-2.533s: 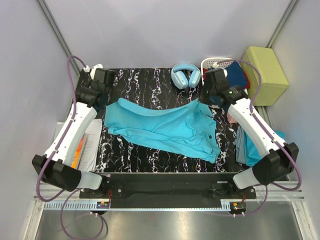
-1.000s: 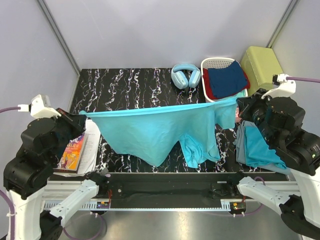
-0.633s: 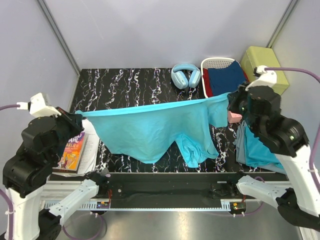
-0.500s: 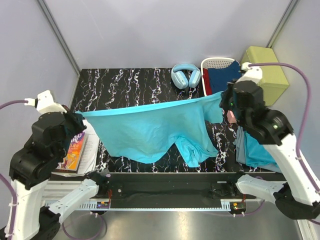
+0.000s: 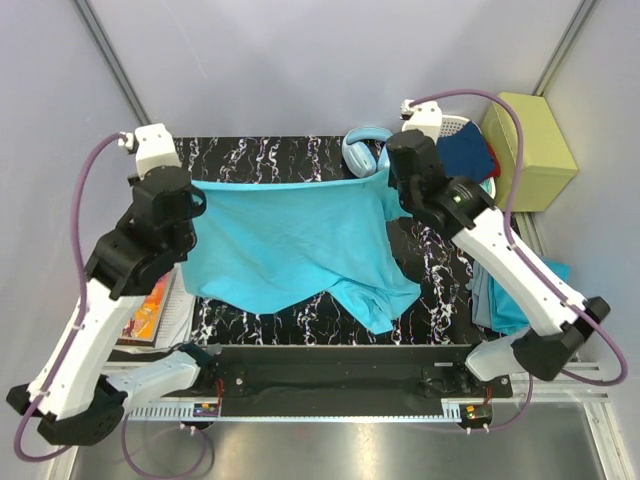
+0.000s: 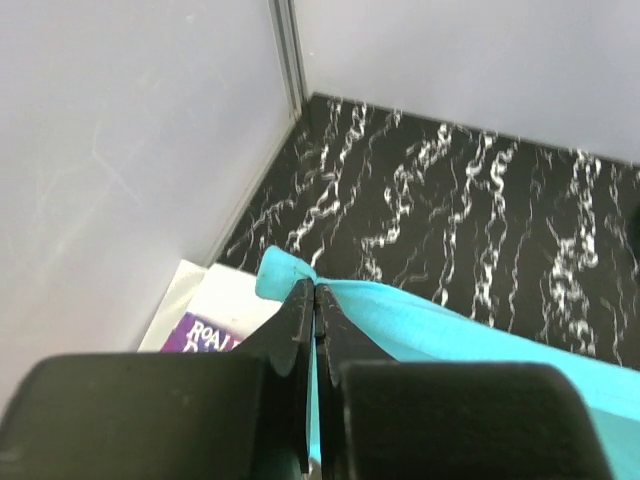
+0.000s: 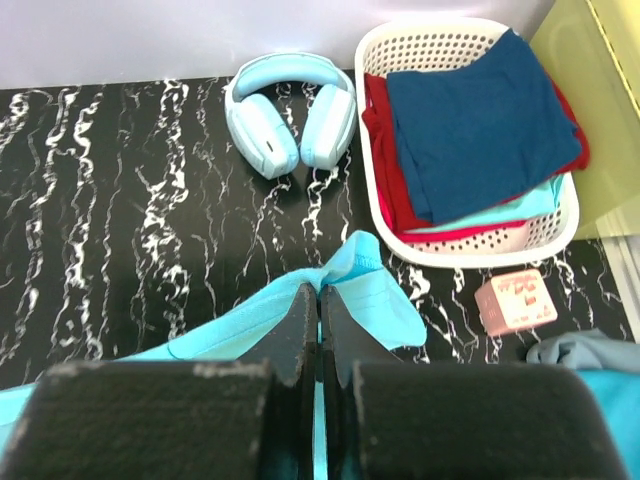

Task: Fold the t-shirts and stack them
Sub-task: Flatten out the tshirt

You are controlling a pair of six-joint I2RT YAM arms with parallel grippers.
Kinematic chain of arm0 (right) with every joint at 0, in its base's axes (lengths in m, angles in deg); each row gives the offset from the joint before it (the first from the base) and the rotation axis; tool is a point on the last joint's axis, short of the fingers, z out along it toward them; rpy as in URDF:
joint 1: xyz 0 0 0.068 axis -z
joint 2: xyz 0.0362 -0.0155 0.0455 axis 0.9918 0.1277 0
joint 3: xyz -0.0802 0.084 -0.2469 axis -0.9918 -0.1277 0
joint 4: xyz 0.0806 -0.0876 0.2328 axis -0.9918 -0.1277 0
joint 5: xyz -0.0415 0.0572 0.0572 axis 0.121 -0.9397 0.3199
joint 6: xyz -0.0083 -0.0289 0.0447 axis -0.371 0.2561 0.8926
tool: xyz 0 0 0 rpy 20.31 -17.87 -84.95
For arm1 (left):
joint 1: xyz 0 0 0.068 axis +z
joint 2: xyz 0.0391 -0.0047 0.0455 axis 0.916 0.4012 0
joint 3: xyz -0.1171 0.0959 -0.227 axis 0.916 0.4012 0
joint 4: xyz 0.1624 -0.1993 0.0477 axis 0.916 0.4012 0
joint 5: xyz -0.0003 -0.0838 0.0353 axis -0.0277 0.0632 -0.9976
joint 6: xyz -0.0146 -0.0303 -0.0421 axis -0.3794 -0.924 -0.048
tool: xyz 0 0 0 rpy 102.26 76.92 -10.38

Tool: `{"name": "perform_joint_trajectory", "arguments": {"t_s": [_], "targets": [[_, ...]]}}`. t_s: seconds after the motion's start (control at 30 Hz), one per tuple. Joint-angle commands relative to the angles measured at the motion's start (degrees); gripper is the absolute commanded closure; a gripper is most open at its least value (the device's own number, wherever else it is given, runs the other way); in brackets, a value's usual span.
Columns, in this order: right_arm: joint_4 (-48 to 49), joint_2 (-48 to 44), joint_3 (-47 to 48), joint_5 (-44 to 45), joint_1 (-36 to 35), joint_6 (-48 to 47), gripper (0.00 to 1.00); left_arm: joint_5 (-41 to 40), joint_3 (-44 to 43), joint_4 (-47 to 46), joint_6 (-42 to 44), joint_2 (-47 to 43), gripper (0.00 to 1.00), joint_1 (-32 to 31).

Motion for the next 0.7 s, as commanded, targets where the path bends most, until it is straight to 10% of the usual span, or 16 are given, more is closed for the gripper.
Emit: {"name": "perform_joint_trajectory", "arguments": {"t_s": [0.0, 0.67], "targets": [[4.96, 3.90, 4.92, 2.33, 2.14, -1.47, 1.00, -4.44, -1.29, -15.34, 7.46, 4.05, 1.00, 0.76], [0.22, 30.44, 26.09, -3.13, 11.20, 3.54, 1.00, 5.23, -11.58, -11.66, -4.05, 29.63, 1.00, 13.85]]}}
